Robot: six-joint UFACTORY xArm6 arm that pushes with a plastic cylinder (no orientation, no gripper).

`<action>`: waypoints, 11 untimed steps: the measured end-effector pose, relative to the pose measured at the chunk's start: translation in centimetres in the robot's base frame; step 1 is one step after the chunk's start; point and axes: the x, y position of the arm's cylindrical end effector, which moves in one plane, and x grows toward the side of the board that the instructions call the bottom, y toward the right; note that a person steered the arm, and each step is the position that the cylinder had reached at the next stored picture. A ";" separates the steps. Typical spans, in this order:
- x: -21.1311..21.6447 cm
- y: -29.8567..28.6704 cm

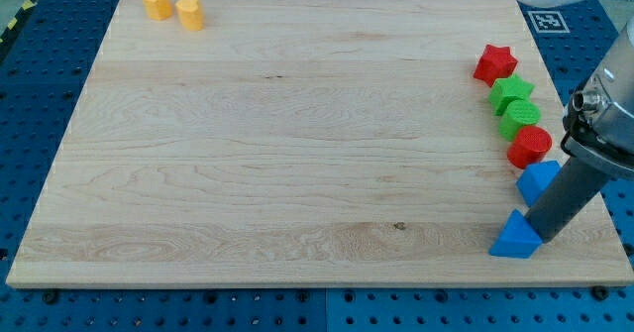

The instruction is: Push the blue triangle towards the top center

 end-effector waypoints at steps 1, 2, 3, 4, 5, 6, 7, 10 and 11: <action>1.6 0.0; 2.0 0.0; 2.0 -0.2; 2.0 -0.6; 2.0 -3.0; 2.0 -6.6; 1.4 -9.6; -2.1 -15.0; -4.3 -16.7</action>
